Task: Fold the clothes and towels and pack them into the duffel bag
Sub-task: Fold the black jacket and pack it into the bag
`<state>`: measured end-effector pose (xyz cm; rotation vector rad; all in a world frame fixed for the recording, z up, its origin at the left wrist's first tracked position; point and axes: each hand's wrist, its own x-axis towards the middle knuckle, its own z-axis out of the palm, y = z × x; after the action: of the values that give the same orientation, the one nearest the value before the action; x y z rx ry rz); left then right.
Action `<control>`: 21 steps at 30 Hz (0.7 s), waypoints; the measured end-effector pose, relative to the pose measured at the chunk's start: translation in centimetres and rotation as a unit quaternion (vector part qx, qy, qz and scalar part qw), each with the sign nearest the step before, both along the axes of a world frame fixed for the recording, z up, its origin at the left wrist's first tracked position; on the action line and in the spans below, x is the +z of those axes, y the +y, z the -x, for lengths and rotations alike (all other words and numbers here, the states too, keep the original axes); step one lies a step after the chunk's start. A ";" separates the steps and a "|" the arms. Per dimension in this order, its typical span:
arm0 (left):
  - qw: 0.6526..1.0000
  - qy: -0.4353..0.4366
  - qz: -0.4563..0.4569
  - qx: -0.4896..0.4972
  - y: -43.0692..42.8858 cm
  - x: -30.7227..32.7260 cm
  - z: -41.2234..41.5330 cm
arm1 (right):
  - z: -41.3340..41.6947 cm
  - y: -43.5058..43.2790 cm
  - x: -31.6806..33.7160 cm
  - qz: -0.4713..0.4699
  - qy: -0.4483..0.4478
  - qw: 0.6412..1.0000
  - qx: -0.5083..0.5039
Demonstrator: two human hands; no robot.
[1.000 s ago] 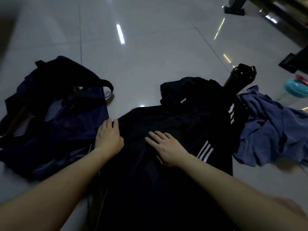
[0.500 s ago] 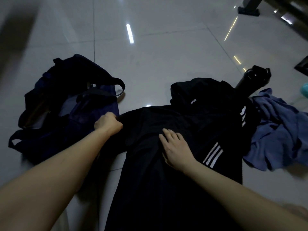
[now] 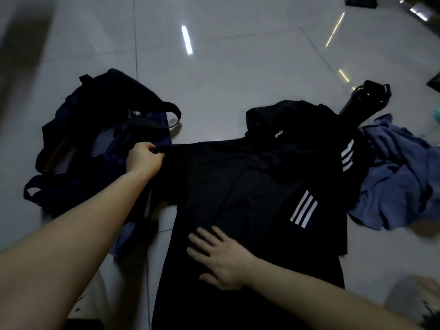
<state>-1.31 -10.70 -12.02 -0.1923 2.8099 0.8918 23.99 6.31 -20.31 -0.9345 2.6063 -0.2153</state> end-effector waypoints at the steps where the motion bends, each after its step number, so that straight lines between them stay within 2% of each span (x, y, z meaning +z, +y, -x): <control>1: 1.000 0.012 0.016 -0.008 0.0 0.0 -0.1 | -0.7 -0.4 0.0 0.013 0.004 1.000 0.024; 3: 0.998 0.023 0.050 -0.026 0.0 -0.2 -0.3 | -0.7 0.4 0.4 0.034 0.032 0.999 -0.012; 5: 0.990 0.042 0.117 -0.069 0.2 -0.3 -0.9 | 0.4 3.3 1.3 0.018 0.062 0.990 -0.124; 7: 0.961 0.096 0.211 -0.152 1.4 -0.5 -2.3 | 1.6 7.8 2.8 -0.052 0.056 0.972 -0.221; 9: 0.925 0.142 0.241 -0.258 3.6 -1.1 -4.4 | 1.8 12.0 4.3 -0.135 0.044 0.956 -0.259; 11: 0.885 0.126 0.253 -0.371 6.3 -2.4 -7.3 | 1.0 15.2 5.0 -0.184 0.049 0.942 -0.276; 13: 0.857 0.050 0.264 -0.440 8.6 -3.9 -10.0 | 0.3 17.8 5.2 -0.216 0.051 0.931 -0.288; 16: 0.849 -0.034 0.276 -0.449 10.3 -5.4 -11.8 | -0.7 20.8 5.1 -0.260 0.067 0.919 -0.288; 19: 0.855 -0.032 0.283 -0.433 11.1 -5.0 -11.6 | -1.3 23.0 5.6 -0.278 0.103 0.909 -0.293; 21: 0.857 -0.037 0.284 -0.428 11.7 -4.6 -11.4 | -1.2 23.6 6.3 -0.287 0.088 0.905 -0.303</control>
<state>10.11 0.98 -16.60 0.8609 2.5408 -0.1480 25.22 29.90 -13.96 0.0737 2.7883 0.4869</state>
